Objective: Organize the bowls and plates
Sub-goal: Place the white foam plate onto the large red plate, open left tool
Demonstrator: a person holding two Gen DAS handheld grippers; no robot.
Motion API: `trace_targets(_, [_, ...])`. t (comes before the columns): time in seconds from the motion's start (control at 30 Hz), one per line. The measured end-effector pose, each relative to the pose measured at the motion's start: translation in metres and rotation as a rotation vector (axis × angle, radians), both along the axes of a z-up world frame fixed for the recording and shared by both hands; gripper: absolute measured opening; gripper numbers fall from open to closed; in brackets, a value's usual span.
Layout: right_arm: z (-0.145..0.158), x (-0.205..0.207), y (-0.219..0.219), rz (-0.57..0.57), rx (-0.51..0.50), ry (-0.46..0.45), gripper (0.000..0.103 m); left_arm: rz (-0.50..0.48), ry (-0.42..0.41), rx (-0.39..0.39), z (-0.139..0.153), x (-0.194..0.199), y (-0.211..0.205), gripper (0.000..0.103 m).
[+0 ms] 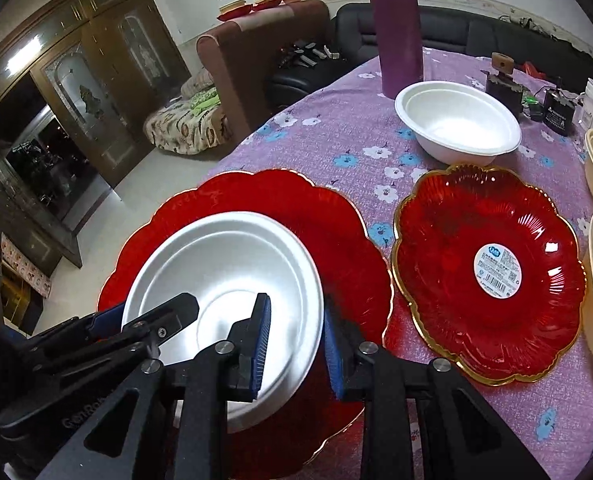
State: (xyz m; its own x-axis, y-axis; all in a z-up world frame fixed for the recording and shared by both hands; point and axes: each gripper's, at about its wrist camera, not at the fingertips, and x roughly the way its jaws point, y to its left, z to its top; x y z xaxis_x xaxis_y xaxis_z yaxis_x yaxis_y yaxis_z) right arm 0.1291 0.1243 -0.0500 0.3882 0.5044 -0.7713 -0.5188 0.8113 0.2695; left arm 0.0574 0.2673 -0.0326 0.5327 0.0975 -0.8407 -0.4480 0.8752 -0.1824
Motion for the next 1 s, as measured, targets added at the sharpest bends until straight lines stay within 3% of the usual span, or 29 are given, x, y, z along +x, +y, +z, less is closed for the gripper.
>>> trace_targets(0.17, [0.005, -0.002, -0.009, -0.015, 0.037, 0.013, 0.039, 0.041, -0.013, 0.052, 0.013, -0.011, -0.004, 0.066])
trace_targets(0.33, [0.016, -0.01, -0.021, -0.024, 0.084, 0.006, 0.049, 0.08, -0.046, 0.065, 0.027, -0.027, -0.01, 0.068])
trace_targets(0.43, [0.025, -0.016, -0.031, -0.032, 0.117, 0.0, 0.056, 0.078, -0.059, 0.125, 0.038, -0.036, -0.023, 0.072])
trace_targets(0.73, [0.04, -0.028, -0.096, -0.108, 0.201, -0.018, 0.067, -0.038, -0.101, 0.233, 0.06, -0.04, -0.081, 0.077])
trace_targets(1.0, [0.032, -0.024, -0.166, -0.241, 0.206, -0.009, 0.069, -0.149, -0.098, 0.242, 0.064, -0.02, -0.129, 0.078])
